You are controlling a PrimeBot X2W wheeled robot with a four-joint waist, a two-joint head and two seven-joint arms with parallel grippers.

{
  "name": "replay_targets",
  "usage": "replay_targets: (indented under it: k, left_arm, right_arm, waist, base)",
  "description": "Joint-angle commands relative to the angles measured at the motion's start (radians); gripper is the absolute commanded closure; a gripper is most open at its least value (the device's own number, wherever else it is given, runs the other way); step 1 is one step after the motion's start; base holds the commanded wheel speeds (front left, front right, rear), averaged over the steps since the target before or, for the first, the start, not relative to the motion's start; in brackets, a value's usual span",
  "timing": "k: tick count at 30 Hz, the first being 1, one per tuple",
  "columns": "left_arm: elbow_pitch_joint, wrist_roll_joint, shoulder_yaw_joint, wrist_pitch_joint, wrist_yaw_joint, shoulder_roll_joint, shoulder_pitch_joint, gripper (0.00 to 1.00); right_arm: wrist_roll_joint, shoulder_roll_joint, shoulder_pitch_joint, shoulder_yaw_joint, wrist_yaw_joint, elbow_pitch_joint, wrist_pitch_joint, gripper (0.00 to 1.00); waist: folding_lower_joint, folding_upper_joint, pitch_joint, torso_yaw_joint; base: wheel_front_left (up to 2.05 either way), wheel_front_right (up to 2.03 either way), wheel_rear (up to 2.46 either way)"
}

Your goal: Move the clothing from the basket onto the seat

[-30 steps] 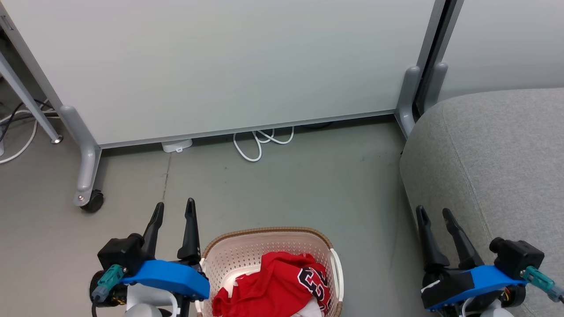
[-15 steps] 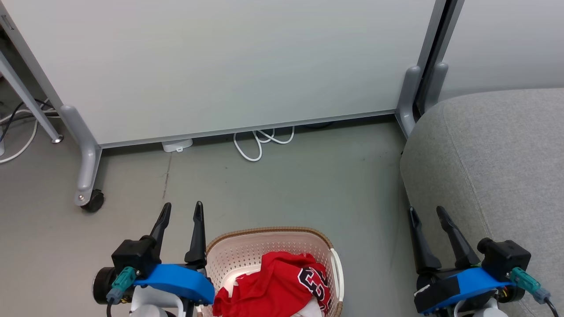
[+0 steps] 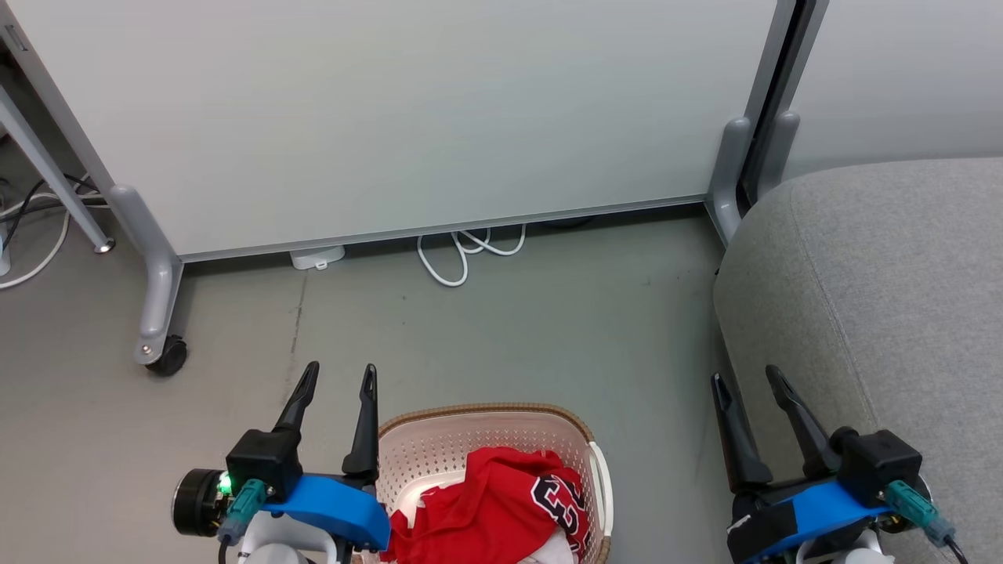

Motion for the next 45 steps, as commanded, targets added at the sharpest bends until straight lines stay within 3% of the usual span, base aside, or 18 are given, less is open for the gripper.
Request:
replay_targets:
  k: [1,15,28,35,45]
  left_arm:
    - [0.001,0.019,-0.003,-0.01,-0.006,-0.001,-0.016,0.0]
    - [0.036,0.102,-0.02,-0.035,-0.027,-0.003,-0.025,0.0]
    - [0.054,0.102,-0.024,-0.034,-0.036,-0.004,-0.036,0.0]
    - [0.119,0.1,-0.066,-0.033,-0.044,0.028,-0.142,0.0]
    - [0.287,0.024,-0.234,-0.033,-0.041,0.12,-0.381,0.0]
  right_arm:
    - [-0.021,-0.006,-0.005,0.003,0.002,-0.002,-0.009,0.0]
    - [-0.111,-0.006,0.005,0.021,0.001,0.002,-0.034,0.0]
    - [-0.105,-0.006,-0.003,0.03,0.001,-0.001,-0.032,0.0]
    - [-0.1,-0.005,-0.062,0.039,0.001,-0.017,-0.032,0.0]
    - [-0.077,-0.004,-0.171,0.053,0.001,-0.066,-0.032,0.0]
  waist:
    - [0.0,0.0,0.0,0.0]
    - [0.0,0.0,0.003,0.007]
    - [0.0,0.0,0.021,-0.005]
    - [0.0,0.0,0.121,-0.054]
    - [0.0,0.0,0.335,-0.154]
  base:
    - [0.0,0.0,0.0]
    - [0.0,0.0,0.0]
    - [0.0,0.0,0.0]
    - [0.0,0.0,0.0]
    - [0.0,0.0,0.0]
